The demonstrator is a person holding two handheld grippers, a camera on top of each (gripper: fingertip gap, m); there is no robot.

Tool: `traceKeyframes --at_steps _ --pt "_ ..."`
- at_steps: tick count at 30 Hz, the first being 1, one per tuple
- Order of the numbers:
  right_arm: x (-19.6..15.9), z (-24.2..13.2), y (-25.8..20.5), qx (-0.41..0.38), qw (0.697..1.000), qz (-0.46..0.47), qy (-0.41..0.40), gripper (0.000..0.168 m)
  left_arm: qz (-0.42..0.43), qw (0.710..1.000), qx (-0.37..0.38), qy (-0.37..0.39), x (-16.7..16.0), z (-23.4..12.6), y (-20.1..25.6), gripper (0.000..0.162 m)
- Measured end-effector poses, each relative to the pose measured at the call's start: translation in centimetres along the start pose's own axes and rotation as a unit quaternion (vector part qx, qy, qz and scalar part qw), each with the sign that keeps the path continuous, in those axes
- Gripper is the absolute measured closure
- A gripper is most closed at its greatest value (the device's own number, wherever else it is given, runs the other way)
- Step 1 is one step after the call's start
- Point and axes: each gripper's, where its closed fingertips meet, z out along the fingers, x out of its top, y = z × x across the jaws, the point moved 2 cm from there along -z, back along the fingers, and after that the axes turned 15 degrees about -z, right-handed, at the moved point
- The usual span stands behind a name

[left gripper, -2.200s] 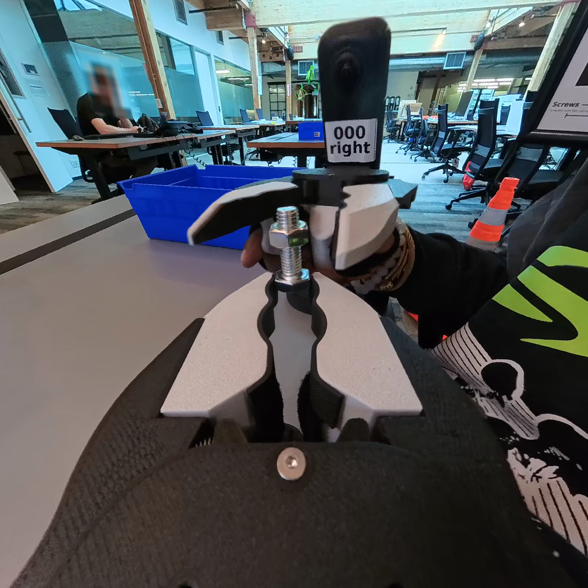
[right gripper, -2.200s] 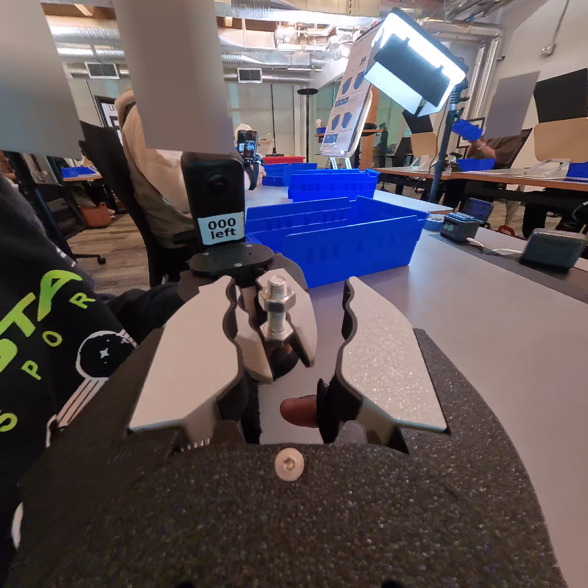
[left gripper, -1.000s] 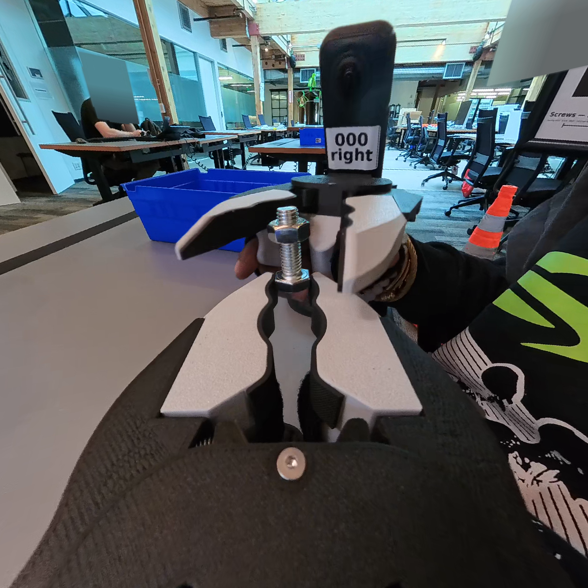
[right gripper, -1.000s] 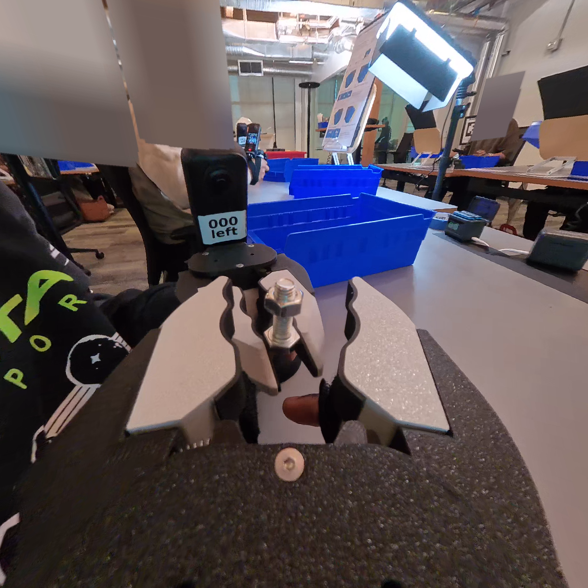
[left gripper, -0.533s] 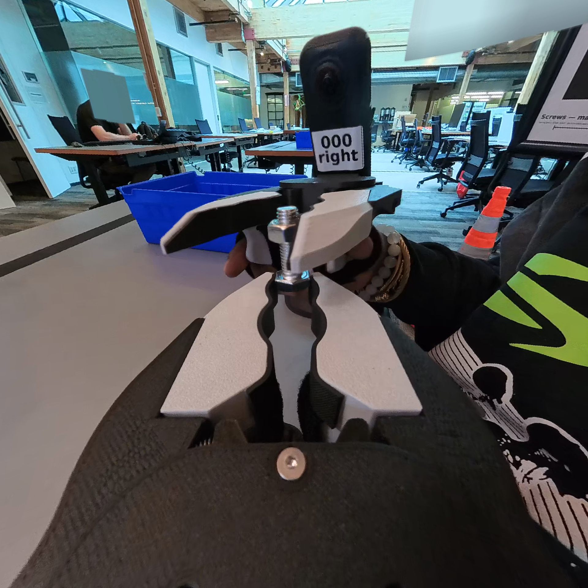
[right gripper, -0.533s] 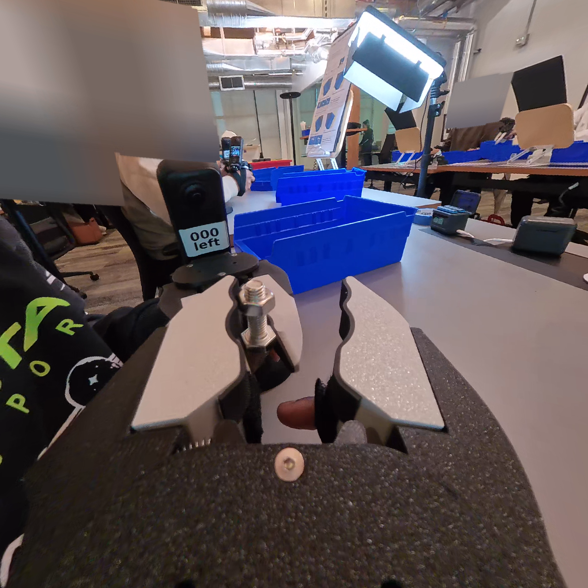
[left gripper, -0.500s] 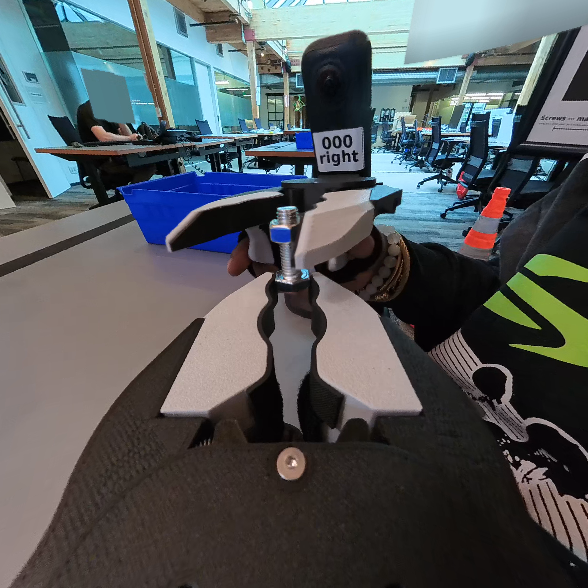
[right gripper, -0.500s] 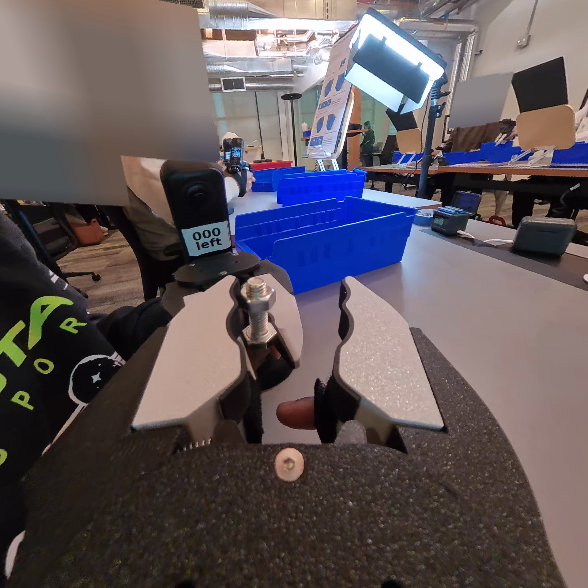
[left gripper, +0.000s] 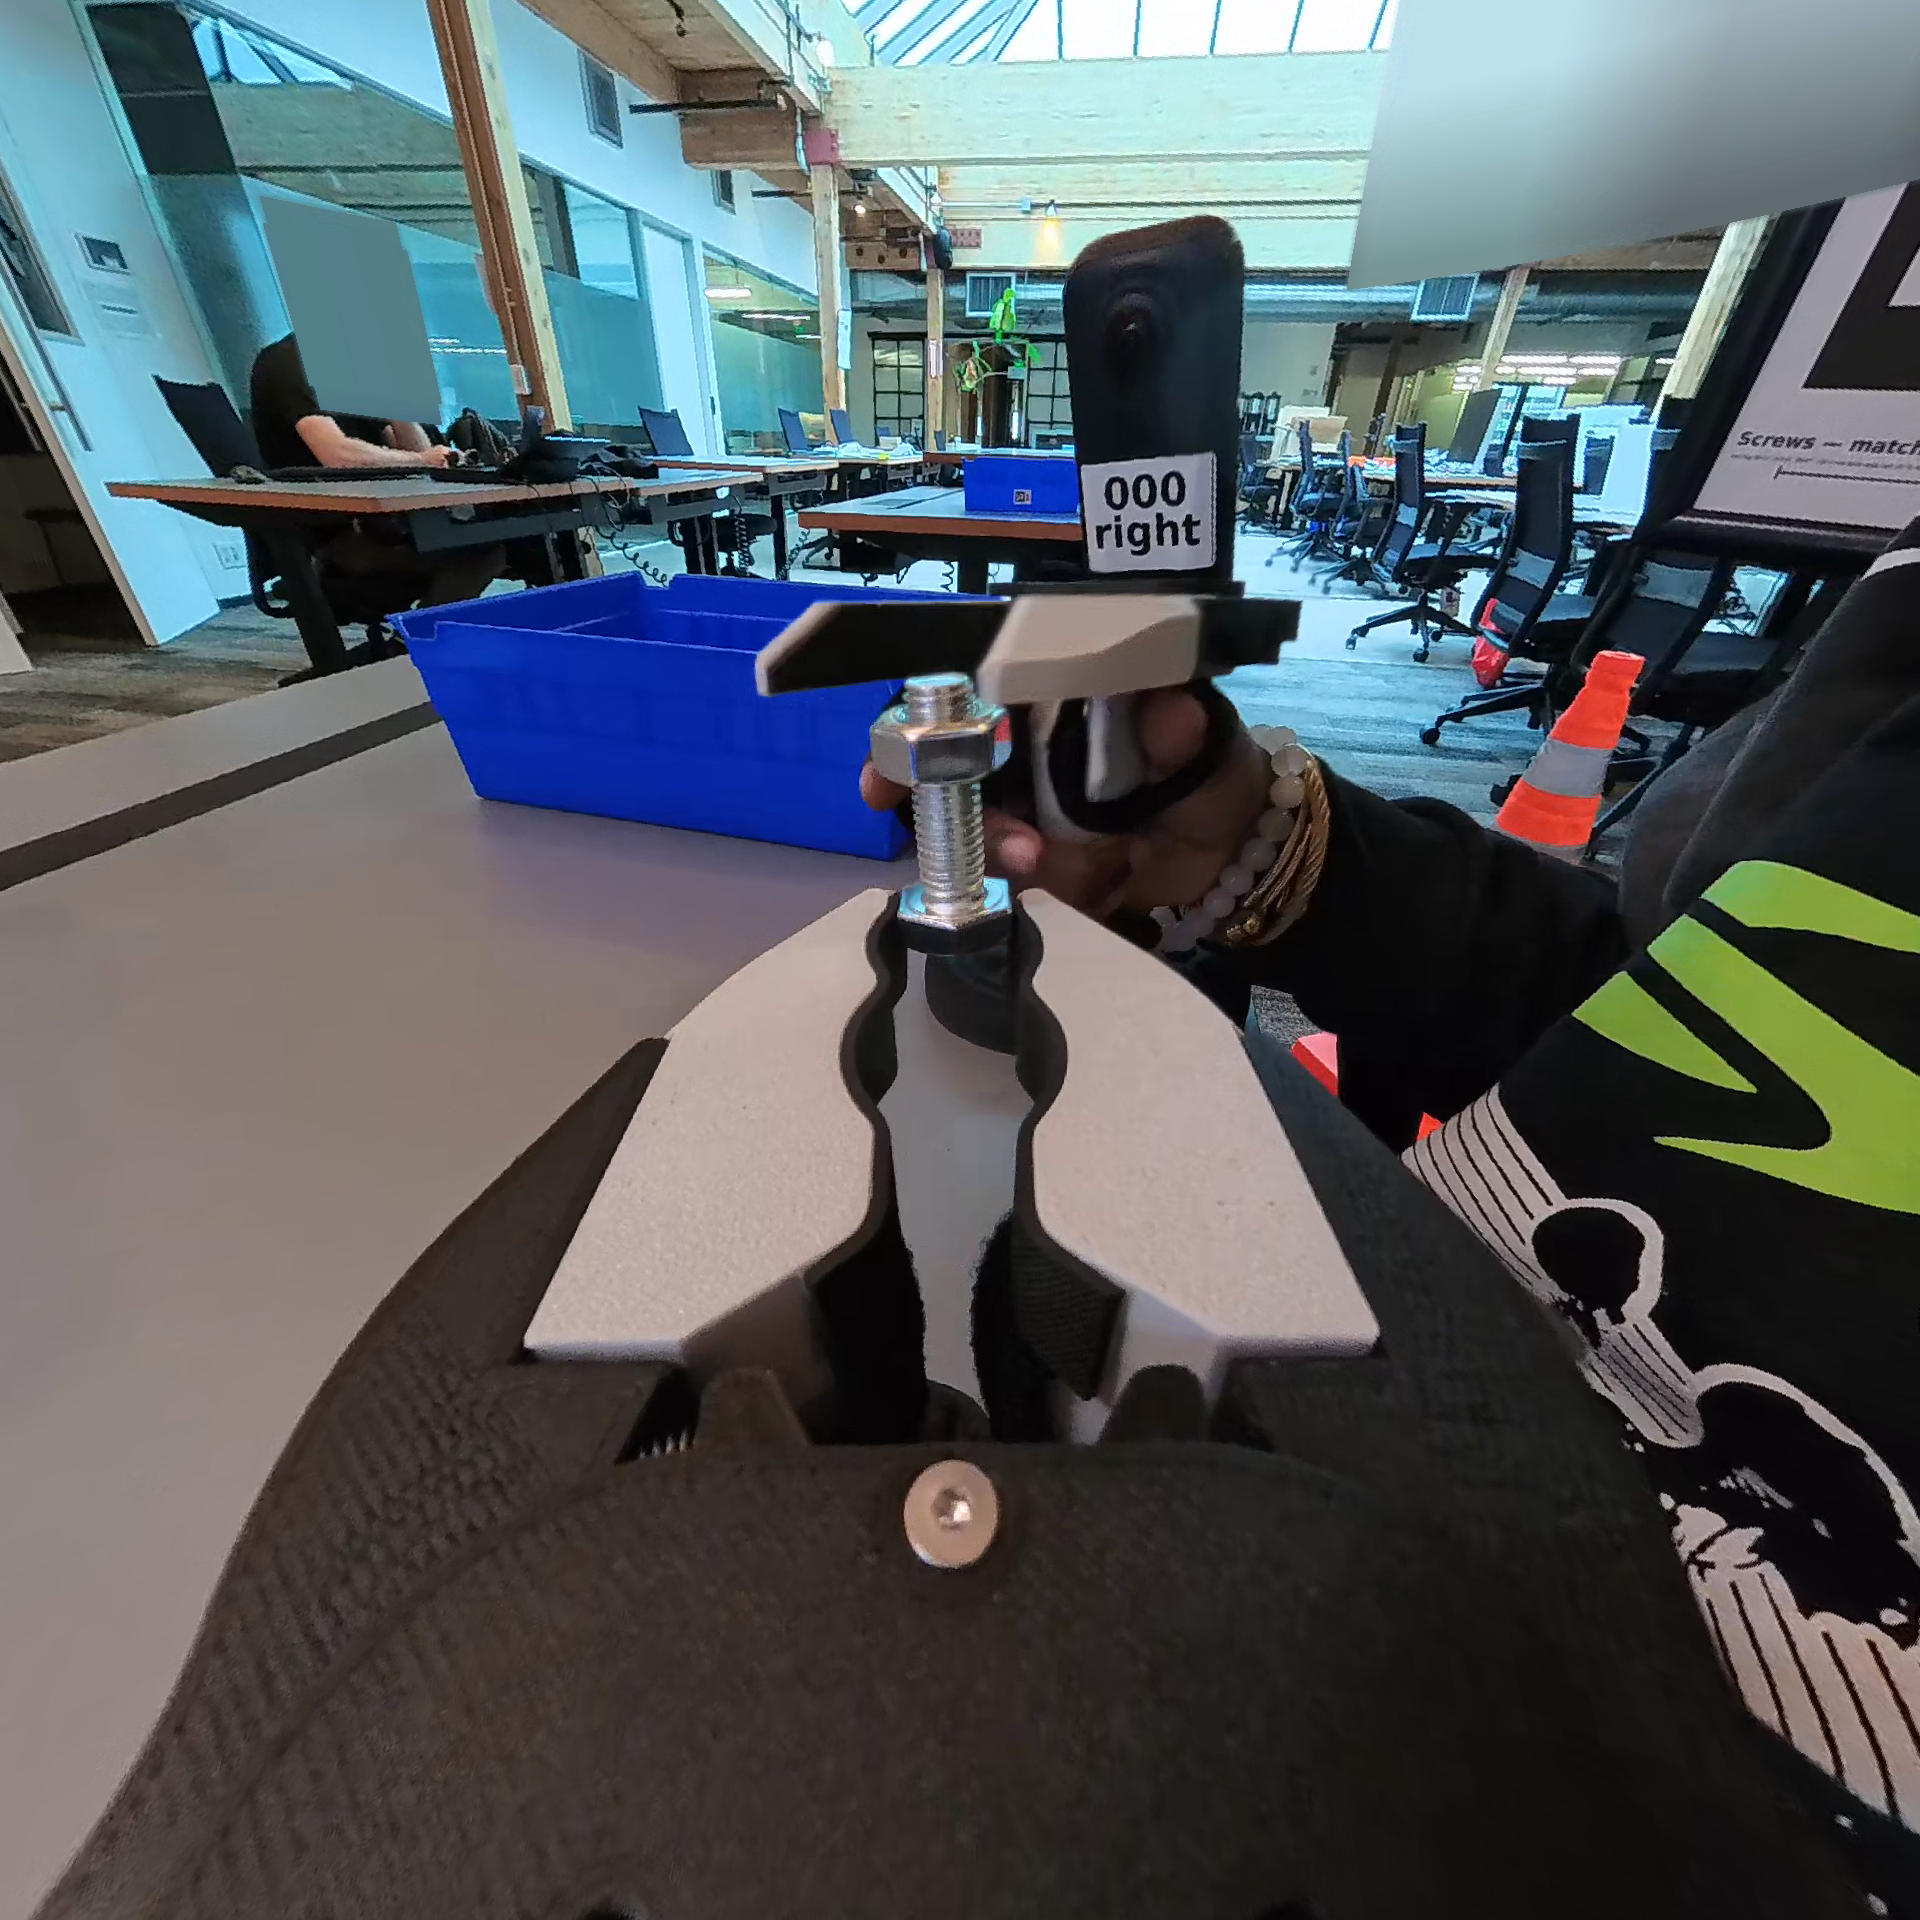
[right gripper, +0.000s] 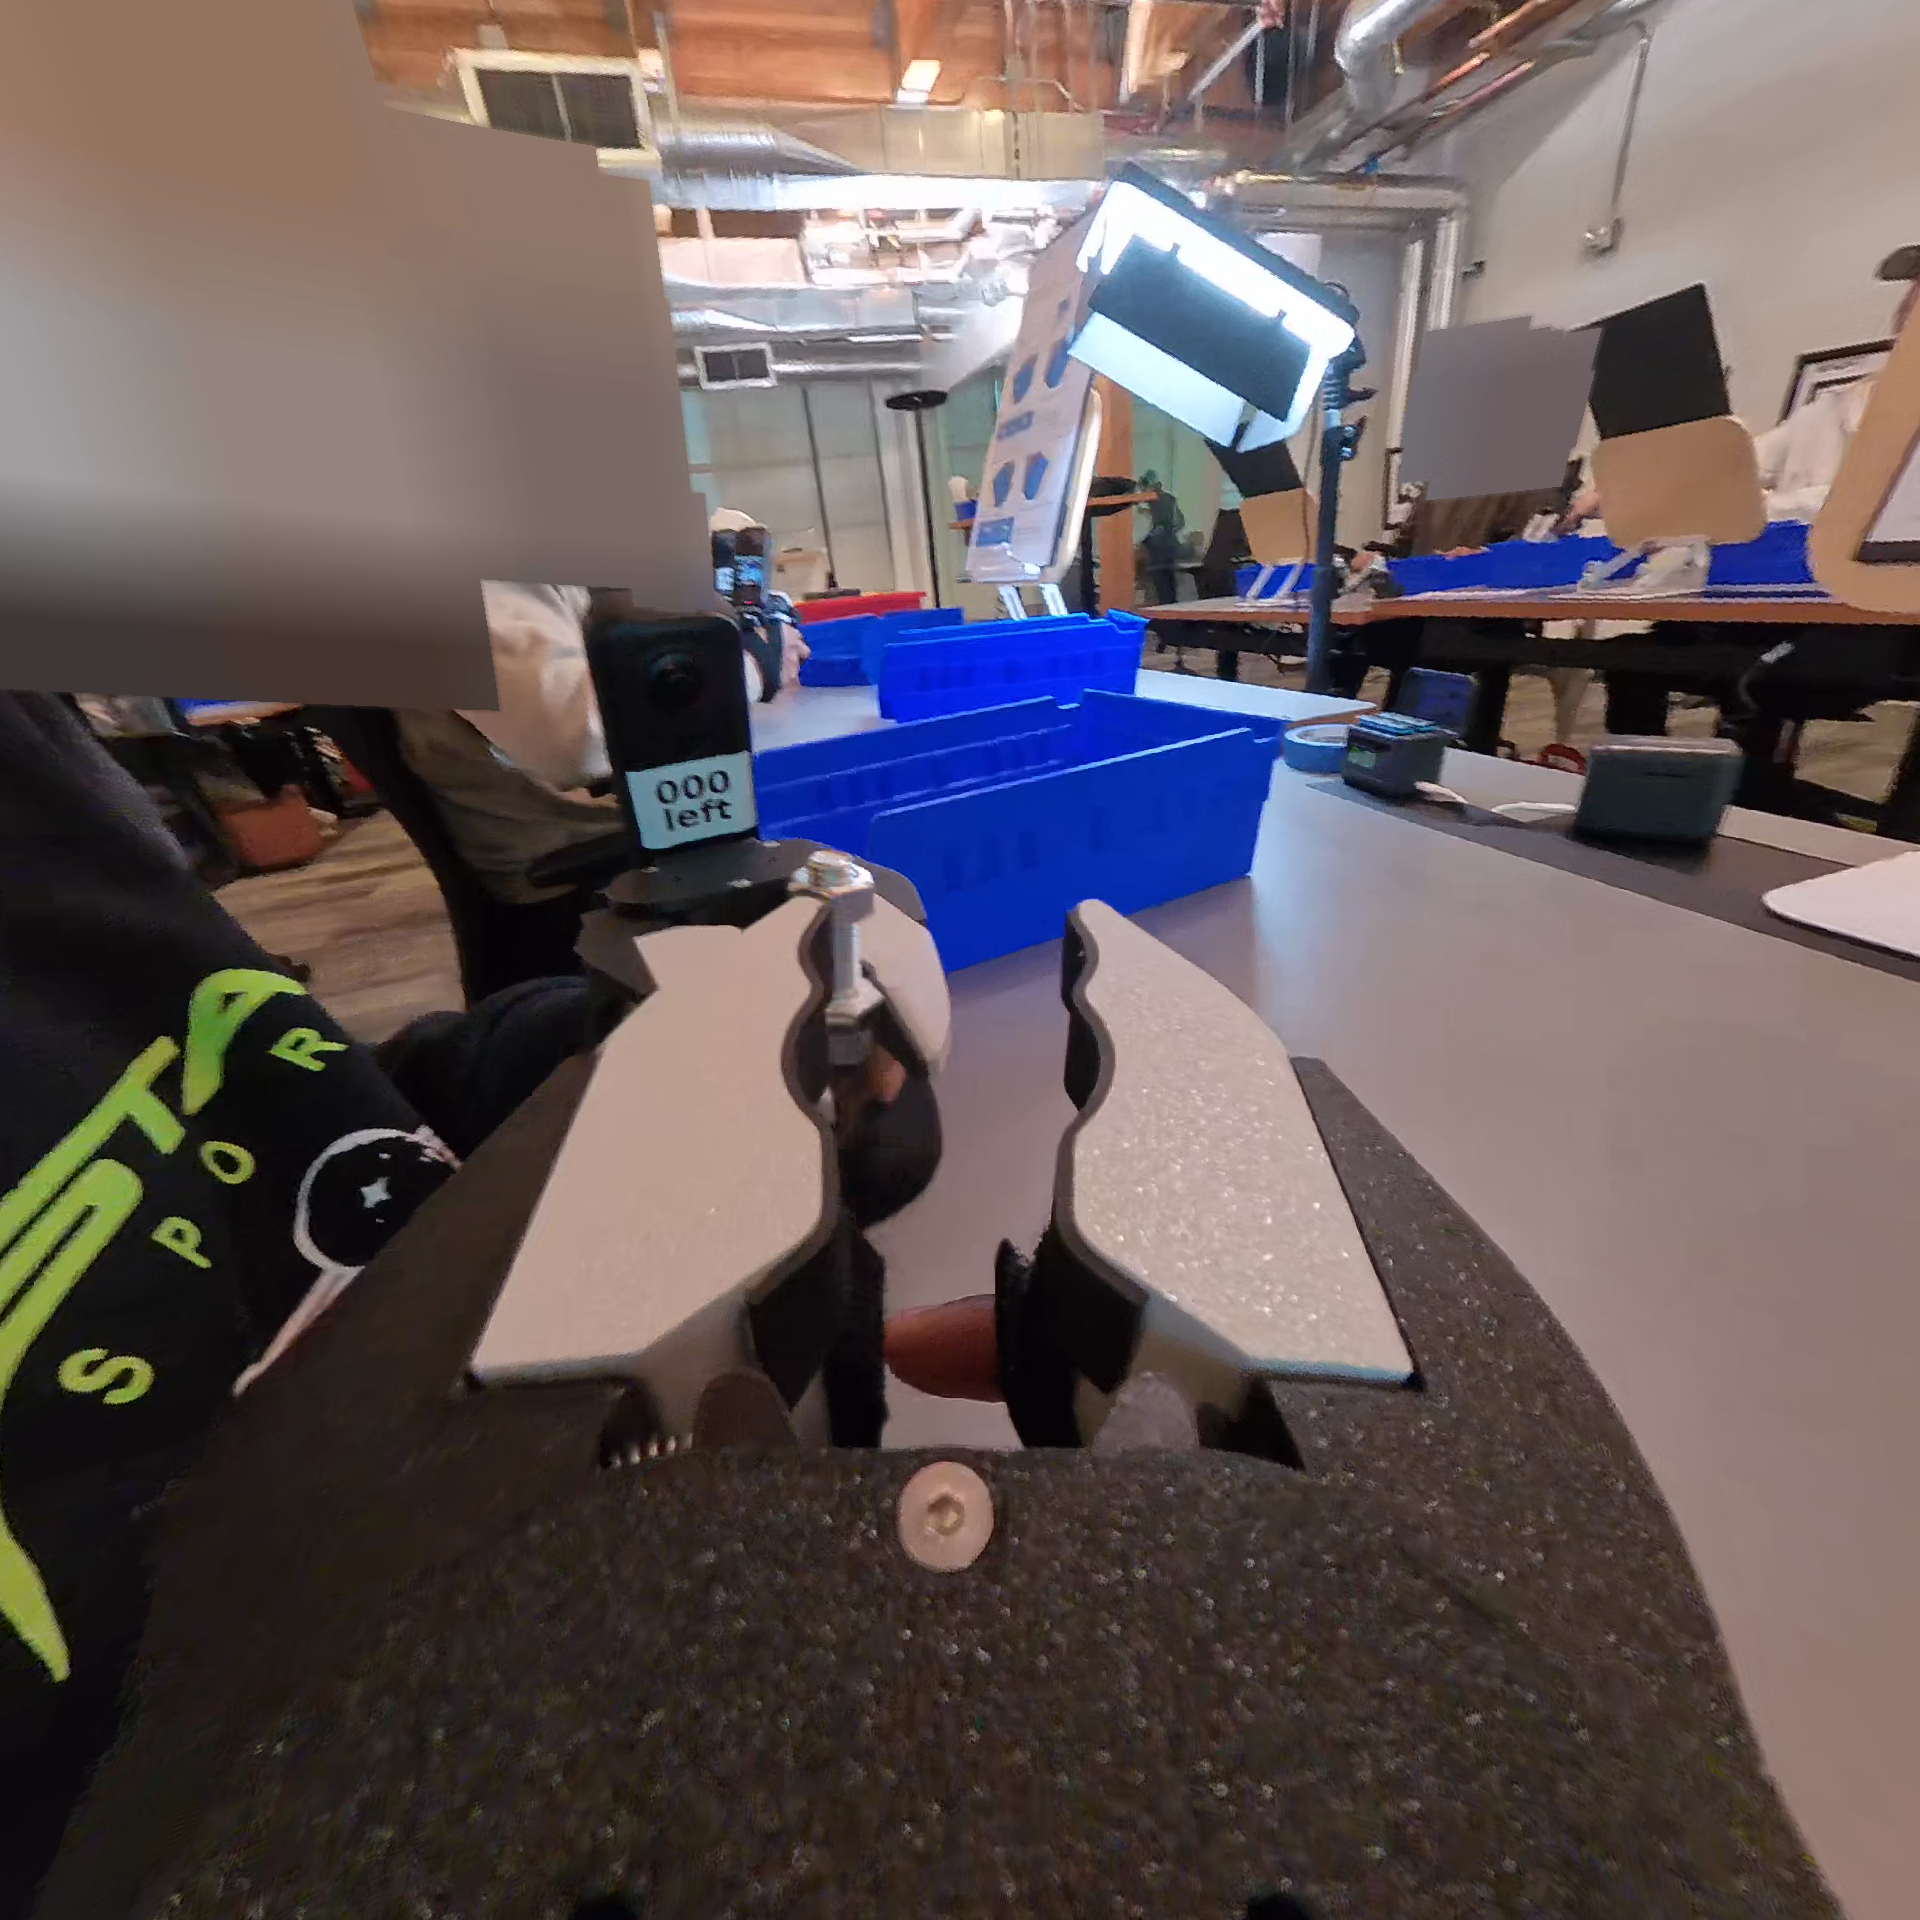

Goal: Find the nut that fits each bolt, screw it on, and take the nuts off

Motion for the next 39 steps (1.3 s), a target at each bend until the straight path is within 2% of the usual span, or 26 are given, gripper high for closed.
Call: traceKeyframes --at_steps 7,13,24,26,27,29,33,39 --pt "0.0 2.9 -1.8 0.049 0.999 -0.01 -0.017 0.107 0.003 1.0 -0.002 -0.004 -0.1 0.1 0.1 0.144" --pt "-0.6 5.0 -2.0 0.062 0.997 -0.015 -0.047 0.105 0.017 1.0 -0.006 -0.02 -0.6 0.3 0.4 0.144" --pt "-0.6 2.1 -0.8 0.041 0.998 -0.012 -0.047 0.105 0.008 1.0 -0.011 -0.011 -0.3 0.1 0.3 0.144" --pt "-0.6 1.3 -0.4 0.034 0.998 -0.011 -0.044 0.112 0.005 1.0 -0.009 -0.009 -0.2 0.0 0.2 0.143" --pt "-0.7 0.9 -0.1 0.023 0.999 -0.012 -0.044 0.123 0.004 1.0 -0.01 -0.007 -0.2 0.0 0.2 0.143" --pt "-0.7 0.2 0.5 0.004 0.999 -0.013 -0.04 0.126 0.005 1.0 -0.011 -0.005 -0.2 0.0 0.3 0.143" --pt "-0.2 0.0 -0.2 0.03 0.999 -0.003 -0.027 0.117 0.006 1.0 -0.011 -0.009 -0.3 0.1 0.3 0.143" --pt "-0.1 2.8 -2.0 0.075 0.996 -0.016 -0.037 0.104 0.011 1.0 -0.01 -0.014 -0.4 0.2 0.3 0.144"
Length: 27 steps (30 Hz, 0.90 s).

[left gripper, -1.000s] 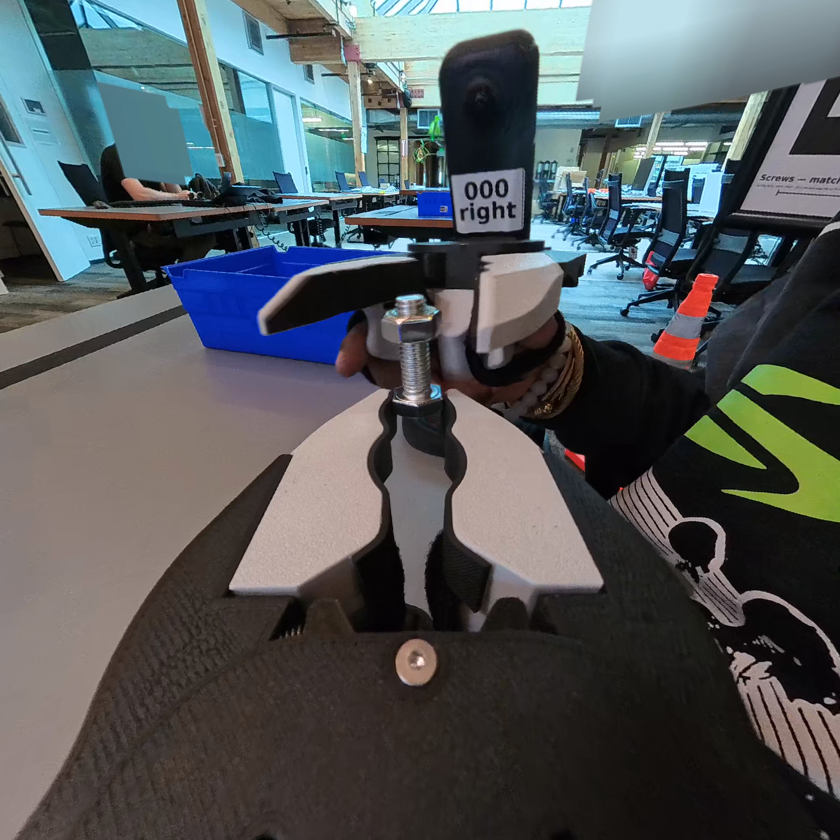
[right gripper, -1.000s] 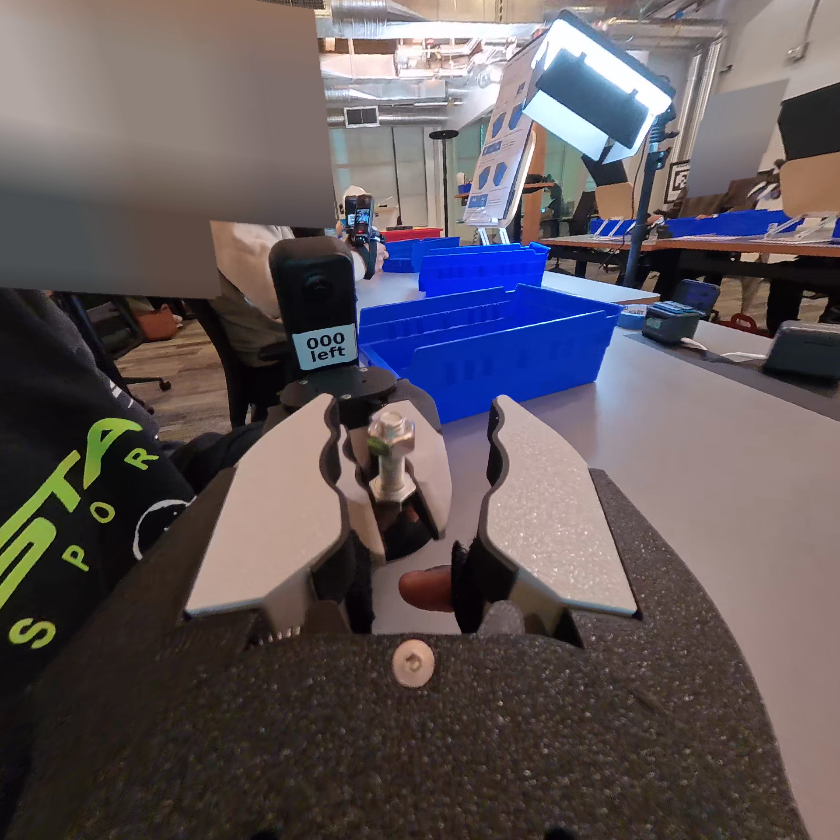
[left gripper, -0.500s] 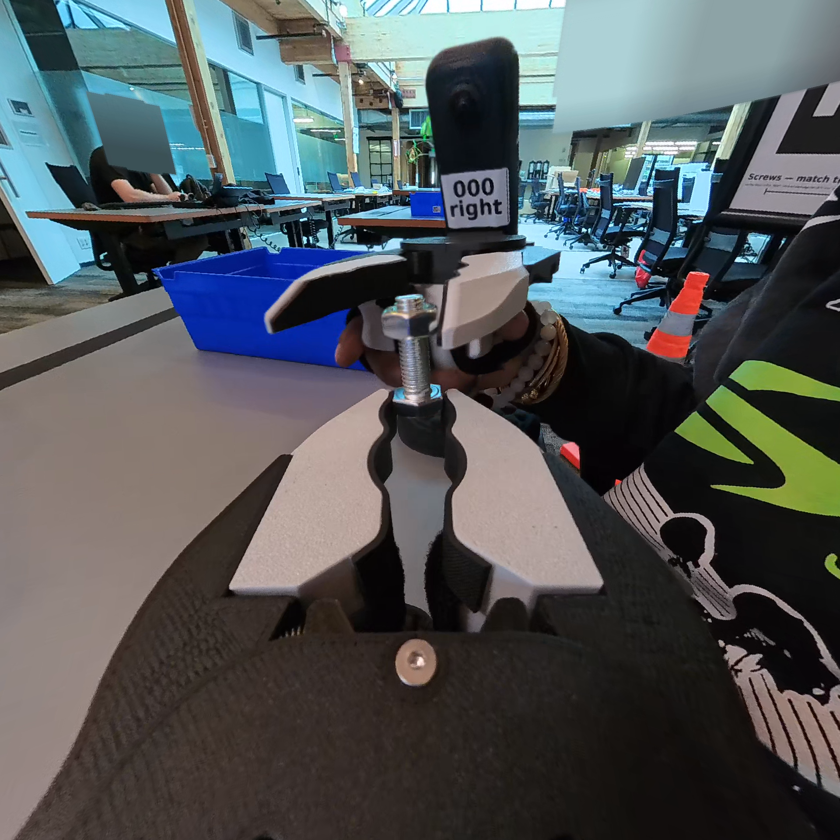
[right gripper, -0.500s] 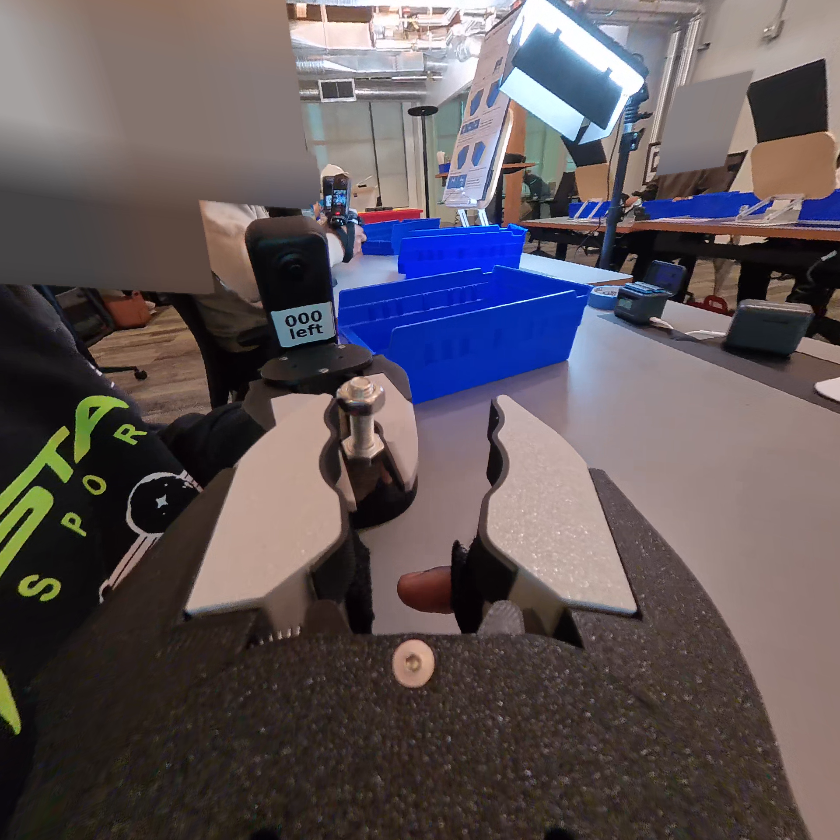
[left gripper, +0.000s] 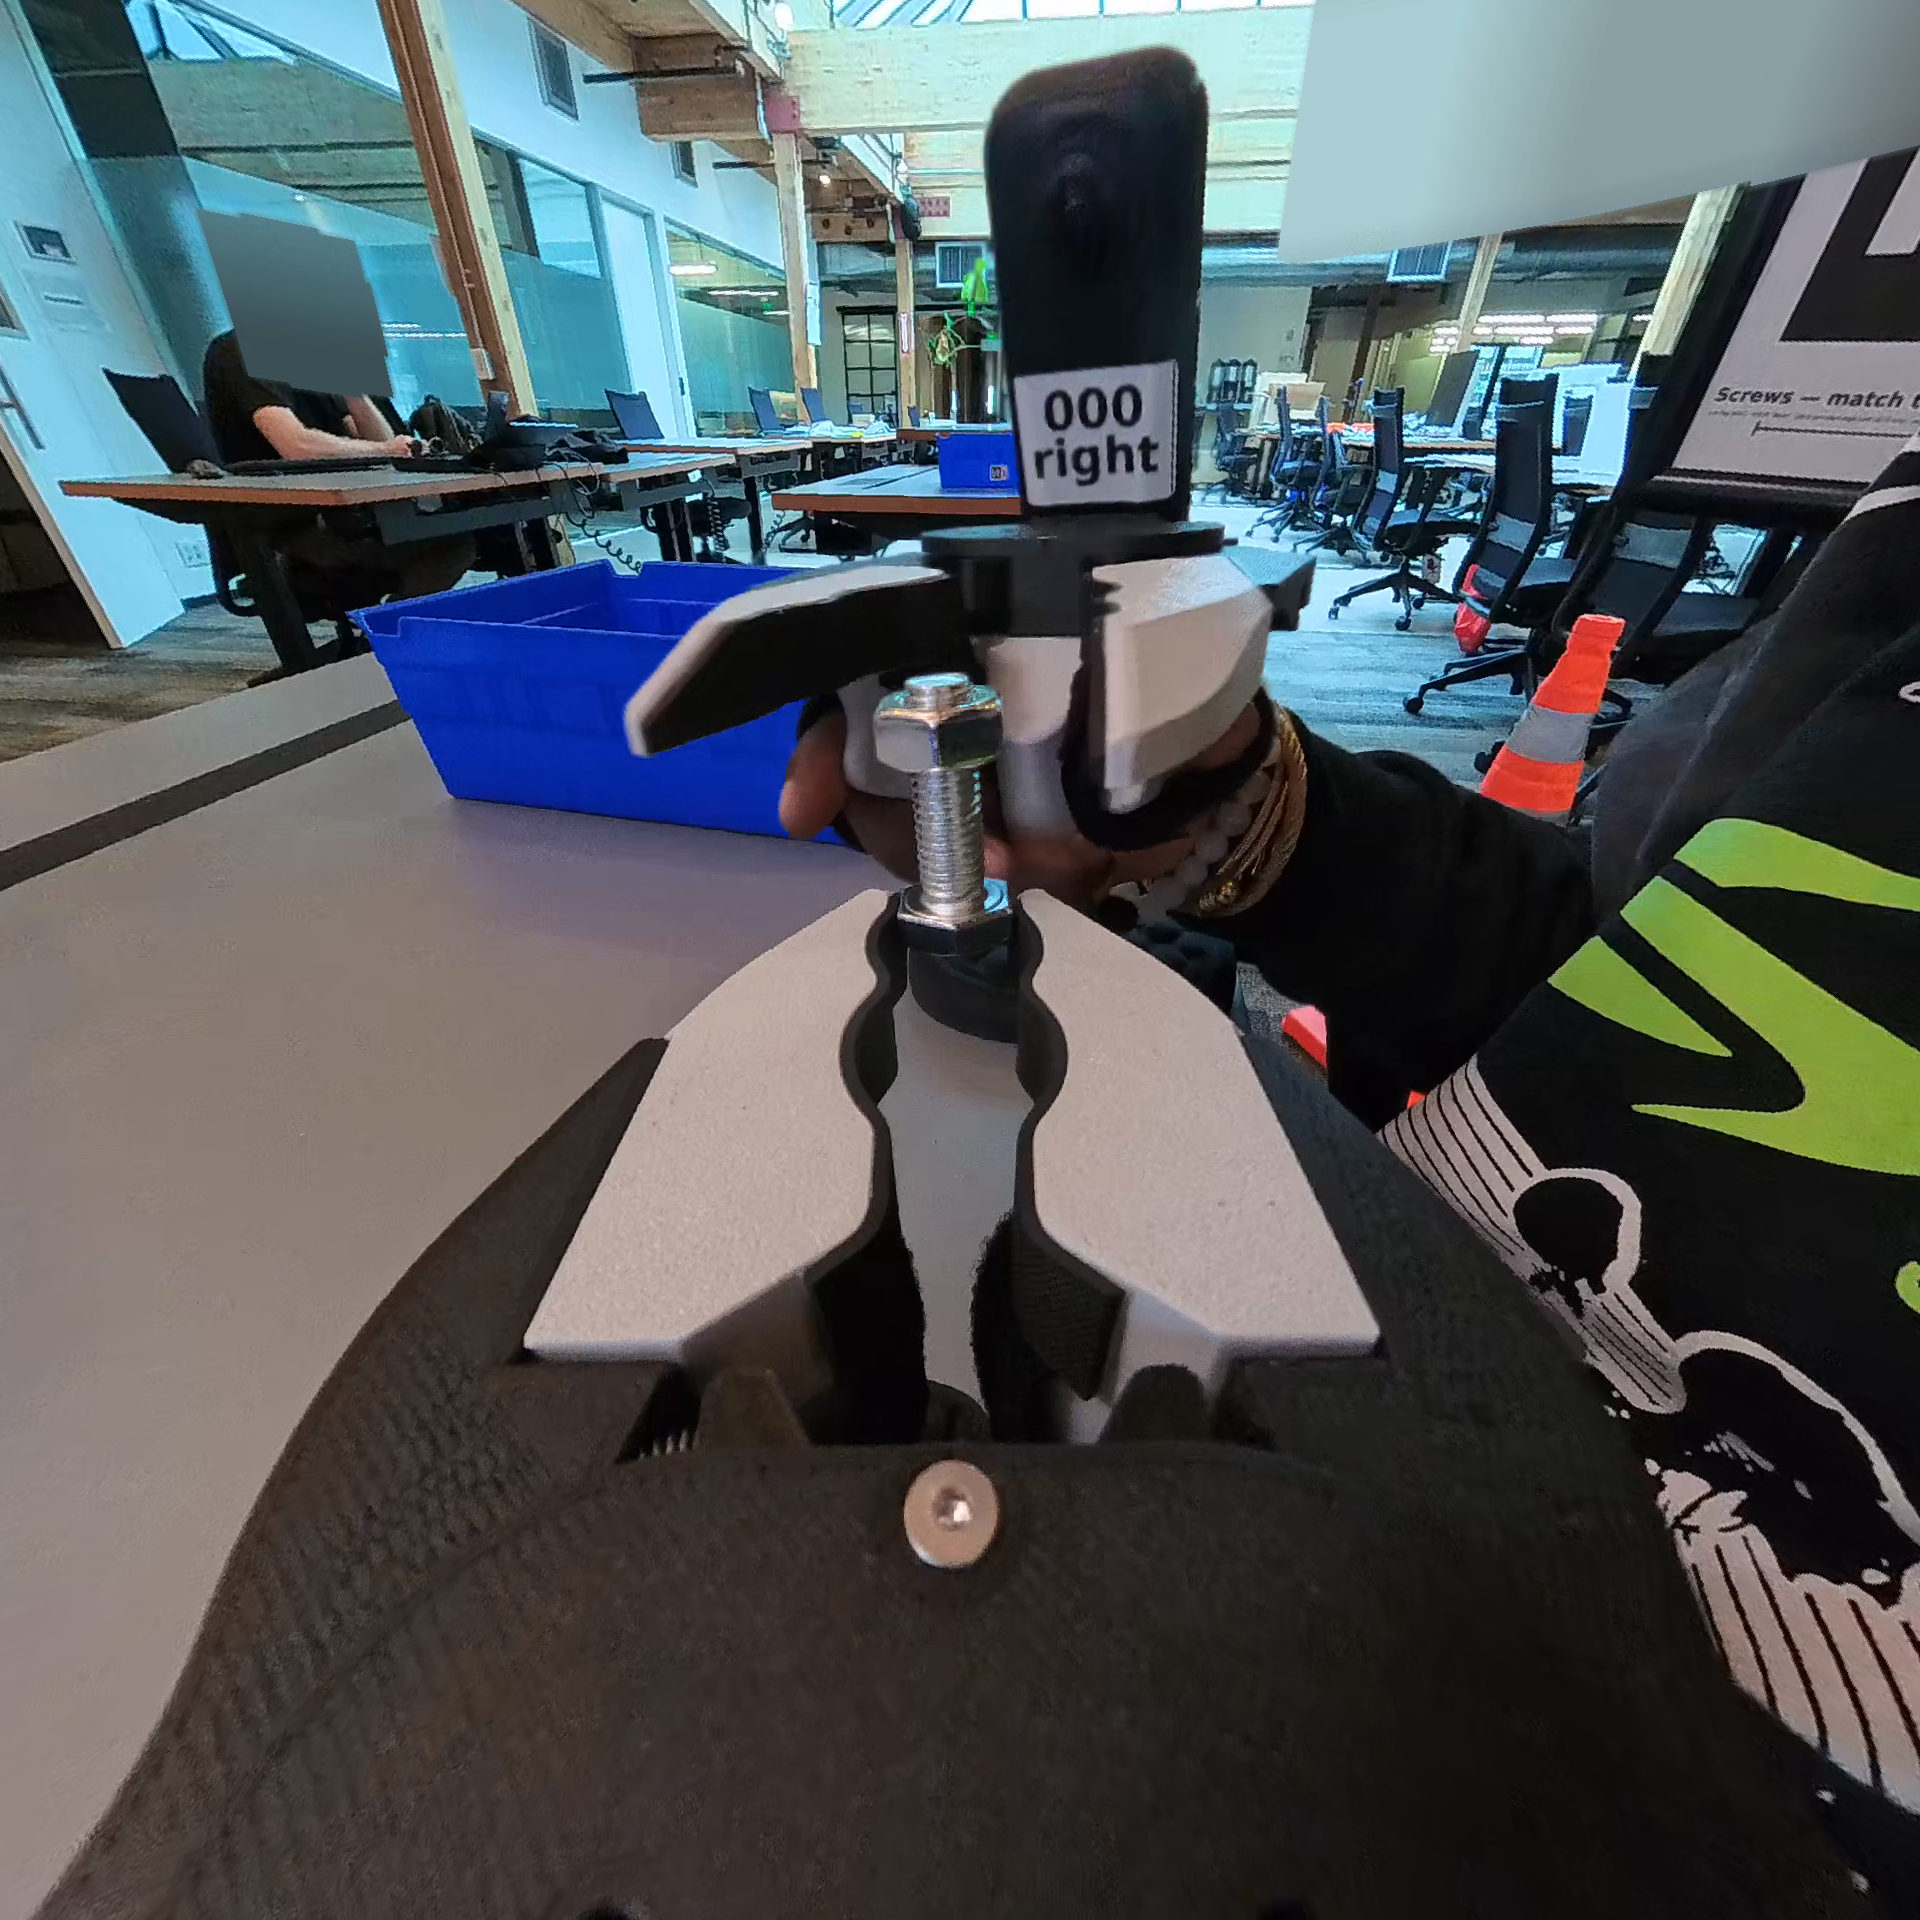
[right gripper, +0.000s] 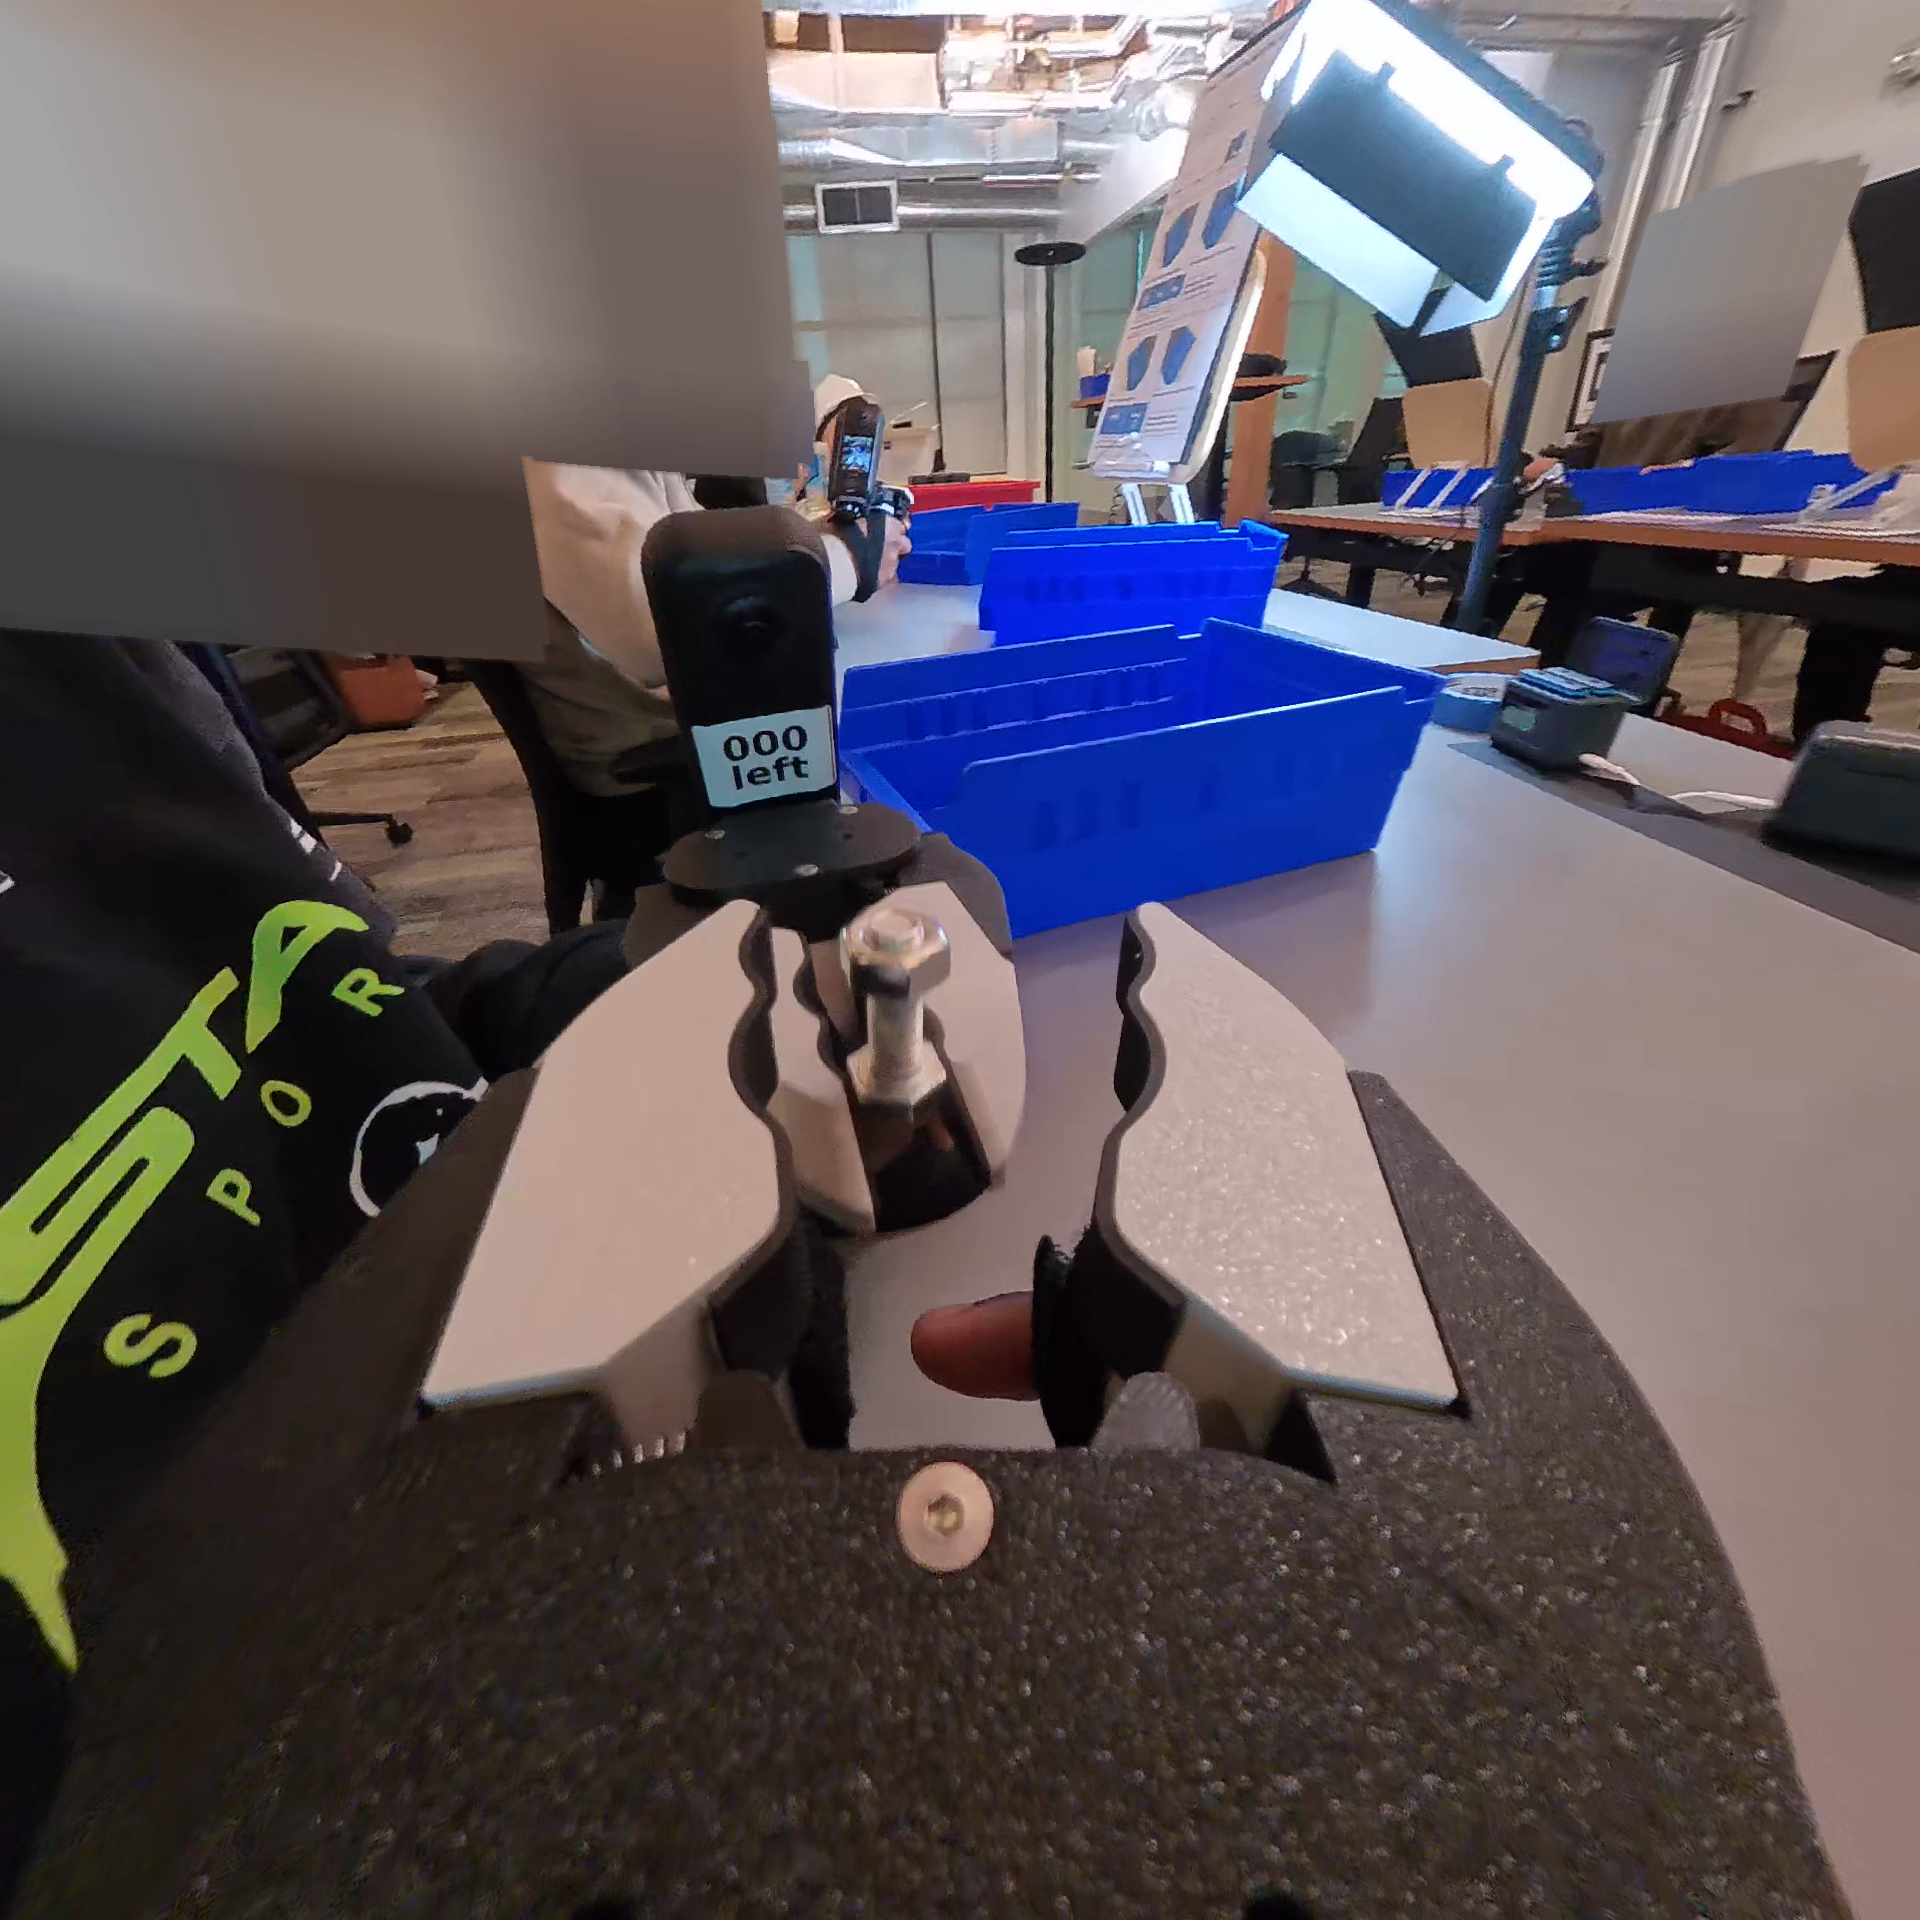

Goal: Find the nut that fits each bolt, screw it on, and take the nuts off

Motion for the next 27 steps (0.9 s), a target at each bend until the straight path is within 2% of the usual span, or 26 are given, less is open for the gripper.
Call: traceKeyframes --at_steps 7,17,20,22,25,27 --pt "-0.3 2.0 0.3 0.005 1.0 0.002 -0.021 0.104 0.007 1.0 -0.002 -0.007 -0.2 0.1 0.2 0.144" --pt "-0.4 -0.5 1.1 -0.023 1.0 0.005 -0.011 0.104 0.001 1.0 -0.003 -0.001 0.0 0.1 0.1 0.144" --pt "-0.4 -1.6 1.3 -0.03 0.999 0.008 -0.008 0.109 -0.003 1.0 -0.001 0.001 0.0 0.0 0.0 0.144" --pt "-0.7 -2.4 1.9 -0.052 0.999 0.008 -0.01 0.13 -0.005 1.0 -0.004 0.005 0.1 0.0 0.0 0.143" --pt "-0.9 -3.3 2.5 -0.07 0.997 0.01 -0.01 0.133 -0.004 1.0 -0.003 0.004 0.1 0.0 0.0 0.143" --pt "-0.3 -3.4 2.1 -0.058 0.998 0.015 0.01 0.127 -0.004 1.0 -0.003 0.003 0.1 0.0 0.0 0.144"
